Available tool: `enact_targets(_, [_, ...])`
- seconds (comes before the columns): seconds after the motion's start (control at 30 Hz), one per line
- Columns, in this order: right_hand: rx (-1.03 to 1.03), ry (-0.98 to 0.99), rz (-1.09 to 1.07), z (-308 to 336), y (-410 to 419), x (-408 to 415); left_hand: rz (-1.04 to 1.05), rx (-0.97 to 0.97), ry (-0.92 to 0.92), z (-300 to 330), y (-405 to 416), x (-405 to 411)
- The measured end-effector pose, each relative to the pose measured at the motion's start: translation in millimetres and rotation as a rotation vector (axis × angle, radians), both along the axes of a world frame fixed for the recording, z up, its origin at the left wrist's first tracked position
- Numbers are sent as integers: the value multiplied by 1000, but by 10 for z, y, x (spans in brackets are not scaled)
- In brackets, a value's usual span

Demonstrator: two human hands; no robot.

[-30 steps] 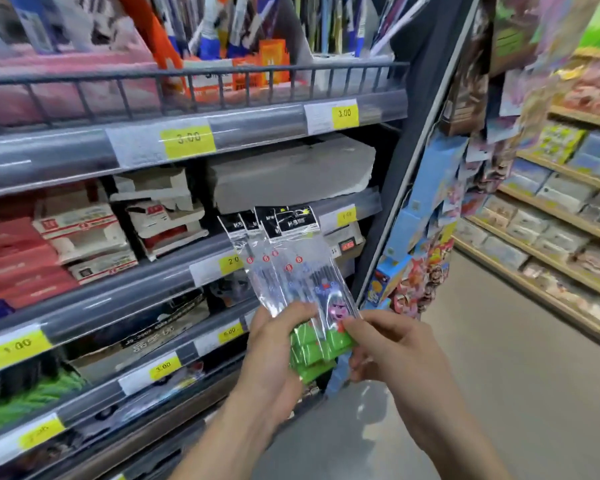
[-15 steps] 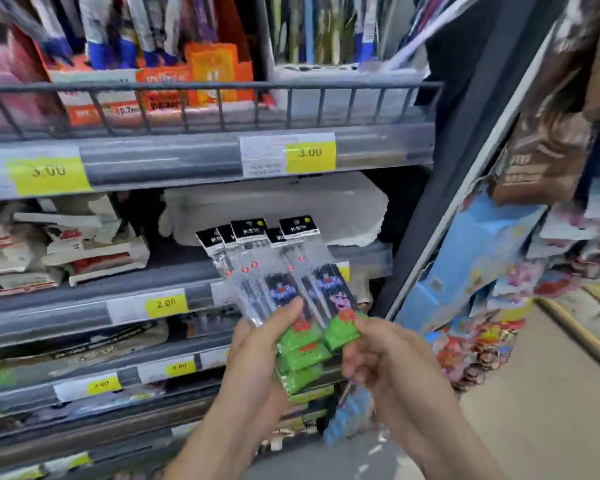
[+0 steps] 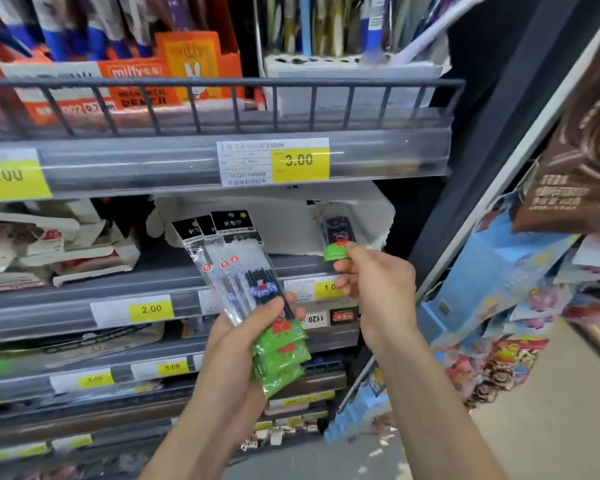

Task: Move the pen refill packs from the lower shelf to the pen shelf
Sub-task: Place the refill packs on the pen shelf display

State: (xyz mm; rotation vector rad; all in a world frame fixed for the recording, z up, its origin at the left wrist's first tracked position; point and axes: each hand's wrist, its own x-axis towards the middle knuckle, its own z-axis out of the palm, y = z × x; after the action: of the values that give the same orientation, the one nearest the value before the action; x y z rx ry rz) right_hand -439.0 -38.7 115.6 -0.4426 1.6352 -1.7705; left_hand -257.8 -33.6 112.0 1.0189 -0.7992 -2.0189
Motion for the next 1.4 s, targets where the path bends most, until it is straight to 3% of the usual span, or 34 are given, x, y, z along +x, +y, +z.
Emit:
enact_targets(0.1, [-87, -25, -53, -53, 34, 43, -12, -11, -3, 14, -26, 15])
enact_targets(0.17, [-80, 90, -81, -96, 66, 37, -27, -9, -8, 30, -43, 13])
enact_targets(0.33, [165, 971, -117, -65, 130, -53, -64, -17, -9, 86, -95, -35])
enact_targets(0.4, [167, 1141, -46, -20, 108, -74, -80, -22, -6, 107, -107, -56])
enact_targets(0.67, [375, 1530, 217, 127, -85, -52, -121, -22, 45, 146, -163, -80])
enact_targets(0.87, [601, 1603, 162, 172, -79, -19, -180, 5, 114, 157, -222, -44])
enact_targets(1.0, [564, 1473, 201, 214, -17, 39, -180, -1, 153, 169, -223, -18])
enact_targets(1.07, [382, 1134, 267, 244, 100, 117, -168, 0, 148, 181, -222, -15])
enact_targets(1.13, [166, 642, 369, 256, 245, 265, -137, -11, 126, 185, -228, -11])
enact_targets(1.2, [82, 326, 449, 238, 385, 395, -110, -42, 94, 178, -232, -8])
enact_targets(1.27, [42, 246, 476, 219, 476, 443, -78, -55, 78, 180, -225, -6])
enact_targets(1.4, [23, 265, 490, 228, 552, 426, -51, -56, 62, 166, -197, -7])
